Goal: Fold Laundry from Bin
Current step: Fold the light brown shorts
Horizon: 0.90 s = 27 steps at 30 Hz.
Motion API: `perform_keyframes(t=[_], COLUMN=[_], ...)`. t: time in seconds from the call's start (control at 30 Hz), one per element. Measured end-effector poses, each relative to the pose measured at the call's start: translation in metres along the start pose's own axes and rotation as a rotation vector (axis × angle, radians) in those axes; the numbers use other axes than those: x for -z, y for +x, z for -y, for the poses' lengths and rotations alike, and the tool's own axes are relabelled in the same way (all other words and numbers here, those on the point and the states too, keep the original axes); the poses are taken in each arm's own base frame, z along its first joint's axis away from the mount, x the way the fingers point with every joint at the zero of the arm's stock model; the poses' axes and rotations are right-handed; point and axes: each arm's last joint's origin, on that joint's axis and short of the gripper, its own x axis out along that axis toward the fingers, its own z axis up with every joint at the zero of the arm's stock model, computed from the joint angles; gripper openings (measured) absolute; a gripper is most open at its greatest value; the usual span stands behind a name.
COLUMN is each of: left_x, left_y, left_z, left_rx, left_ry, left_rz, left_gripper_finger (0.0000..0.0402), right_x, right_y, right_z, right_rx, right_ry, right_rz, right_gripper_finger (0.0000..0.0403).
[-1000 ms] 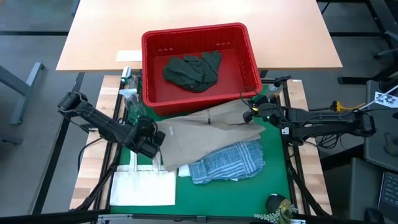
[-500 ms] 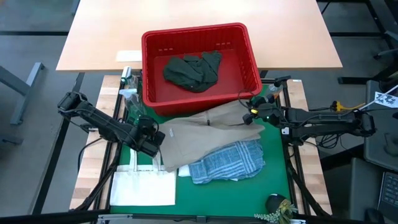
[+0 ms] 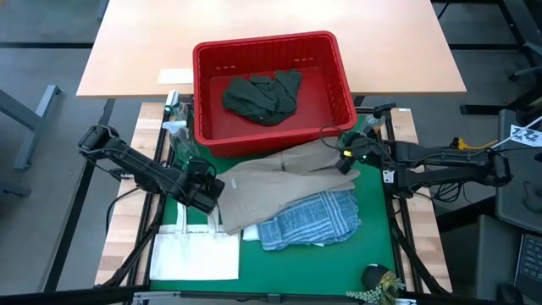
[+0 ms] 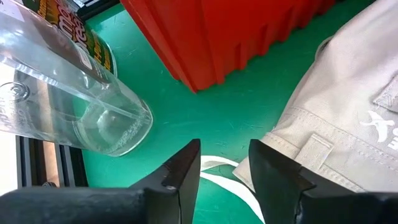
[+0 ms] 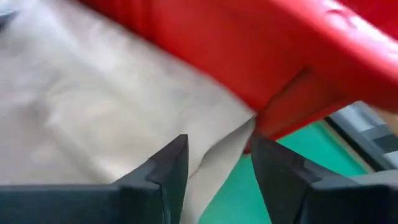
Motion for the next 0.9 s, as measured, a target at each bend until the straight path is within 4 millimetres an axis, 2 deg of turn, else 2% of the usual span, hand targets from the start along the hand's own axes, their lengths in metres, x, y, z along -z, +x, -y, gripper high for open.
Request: perform_keyframes(t=[0.17, 0.27, 0.4, 0.47, 0.57, 0.9], left_x=[0.0, 0.0, 0.0, 0.0, 0.0, 0.0], left_y=[0.0, 0.0, 0.0, 0.0, 0.0, 0.0], left_z=[0.001, 0.002, 0.003, 0.003, 0.003, 0.005], left_rx=[0.008, 0.018, 0.022, 0.022, 0.022, 0.038], left_ry=[-0.007, -0.017, -0.02, -0.02, -0.021, -0.036], left_rz=[0.0, 0.001, 0.001, 0.001, 0.001, 0.009], left_gripper_finger=[0.0124, 0.0121, 0.0122, 0.0123, 0.0123, 0.0124], right_x=[-0.017, -0.024, -0.022, -0.019, -0.015, -0.009], right_y=[-0.027, -0.041, -0.049, -0.052, -0.055, -0.061], right_z=[0.003, 0.003, -0.002, -0.006, -0.01, -0.018], right_rx=[-0.224, -0.415, -0.675, -0.744, -0.741, -0.564], right_ry=[-0.028, 0.012, 0.034, 0.012, -0.053, -0.288], right_rz=[-0.129, -0.201, -0.3, -0.34, -0.356, -0.261], right_gripper_finger=[0.0174, 0.0174, 0.0175, 0.0175, 0.0175, 0.0175])
